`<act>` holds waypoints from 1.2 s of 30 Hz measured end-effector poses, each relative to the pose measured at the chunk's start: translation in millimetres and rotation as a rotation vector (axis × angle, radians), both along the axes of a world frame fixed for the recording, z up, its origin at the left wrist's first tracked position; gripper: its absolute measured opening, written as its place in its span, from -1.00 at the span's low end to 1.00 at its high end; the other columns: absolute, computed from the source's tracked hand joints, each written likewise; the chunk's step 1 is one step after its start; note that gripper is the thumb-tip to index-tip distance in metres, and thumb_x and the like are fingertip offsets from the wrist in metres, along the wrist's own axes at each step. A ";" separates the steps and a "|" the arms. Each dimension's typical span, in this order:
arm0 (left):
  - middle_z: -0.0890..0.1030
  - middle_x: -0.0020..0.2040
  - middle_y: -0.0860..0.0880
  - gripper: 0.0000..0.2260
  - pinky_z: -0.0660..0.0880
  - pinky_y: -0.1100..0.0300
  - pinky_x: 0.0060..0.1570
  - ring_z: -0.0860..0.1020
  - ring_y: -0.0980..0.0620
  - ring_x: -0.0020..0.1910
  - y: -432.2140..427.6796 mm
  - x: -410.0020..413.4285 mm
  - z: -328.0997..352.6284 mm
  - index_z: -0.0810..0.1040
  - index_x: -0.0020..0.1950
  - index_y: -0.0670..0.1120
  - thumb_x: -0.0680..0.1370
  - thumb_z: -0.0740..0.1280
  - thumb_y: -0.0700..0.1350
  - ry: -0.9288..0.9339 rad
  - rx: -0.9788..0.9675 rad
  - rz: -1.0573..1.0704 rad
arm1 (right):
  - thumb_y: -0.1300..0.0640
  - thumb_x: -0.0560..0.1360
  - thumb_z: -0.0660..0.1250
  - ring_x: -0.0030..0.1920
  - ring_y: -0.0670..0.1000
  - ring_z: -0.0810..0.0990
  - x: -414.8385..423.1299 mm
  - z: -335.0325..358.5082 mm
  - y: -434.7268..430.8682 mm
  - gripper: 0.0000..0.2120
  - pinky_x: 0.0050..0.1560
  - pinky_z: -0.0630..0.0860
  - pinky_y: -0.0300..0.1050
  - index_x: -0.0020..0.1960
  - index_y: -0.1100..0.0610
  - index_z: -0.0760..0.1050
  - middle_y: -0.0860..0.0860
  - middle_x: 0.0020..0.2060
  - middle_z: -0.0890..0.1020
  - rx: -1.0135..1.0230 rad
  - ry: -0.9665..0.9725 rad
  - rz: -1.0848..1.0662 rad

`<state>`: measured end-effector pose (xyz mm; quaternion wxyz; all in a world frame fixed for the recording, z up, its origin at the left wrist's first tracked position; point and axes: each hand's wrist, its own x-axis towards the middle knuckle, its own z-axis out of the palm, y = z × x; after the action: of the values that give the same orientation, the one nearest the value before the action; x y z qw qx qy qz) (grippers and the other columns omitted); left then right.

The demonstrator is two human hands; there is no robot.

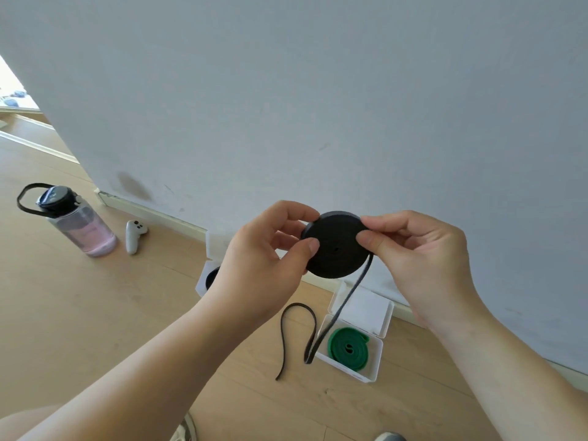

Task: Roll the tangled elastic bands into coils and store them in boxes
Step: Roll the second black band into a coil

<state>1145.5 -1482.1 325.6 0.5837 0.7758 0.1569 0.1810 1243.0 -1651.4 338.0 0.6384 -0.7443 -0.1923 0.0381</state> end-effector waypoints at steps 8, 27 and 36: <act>0.67 -0.04 0.14 -0.80 0.65 0.05 -0.09 0.66 0.09 -0.02 -4.5 -2.6 -10.8 0.69 0.11 0.02 0.55 0.43 -0.23 -0.117 0.357 -0.089 | 0.42 0.42 0.53 -0.13 -0.08 0.74 -10.1 -8.3 0.2 -0.72 -0.04 0.63 -0.28 -0.14 0.03 0.74 -0.10 -0.23 0.75 -0.195 -0.261 0.071; 0.67 -0.09 0.34 -0.77 0.50 0.49 -0.16 0.64 0.33 -0.11 -3.0 -3.0 1.7 0.67 0.01 0.13 0.52 0.48 -0.22 0.075 0.151 -0.053 | 0.52 0.44 0.46 -0.12 -0.13 0.70 -1.4 -15.5 -3.1 -0.69 -0.04 0.57 -0.32 -0.06 0.13 0.75 -0.03 -0.18 0.71 -0.274 -0.503 0.129; 0.69 -0.04 0.22 -0.77 0.63 0.10 -0.02 0.64 0.18 -0.01 0.5 -5.0 -7.0 0.63 0.14 0.09 0.53 0.44 -0.16 0.026 0.465 -0.124 | 0.46 0.43 0.50 -0.17 -0.08 0.69 -7.8 -14.8 0.7 -0.78 -0.14 0.60 -0.11 -0.11 0.15 0.73 -0.03 -0.21 0.72 -0.327 -0.595 0.161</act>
<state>1140.6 -1481.6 318.6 0.3971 0.8999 0.0704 0.1658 1235.2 -1650.8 323.1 0.4218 -0.7976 -0.4194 -0.1000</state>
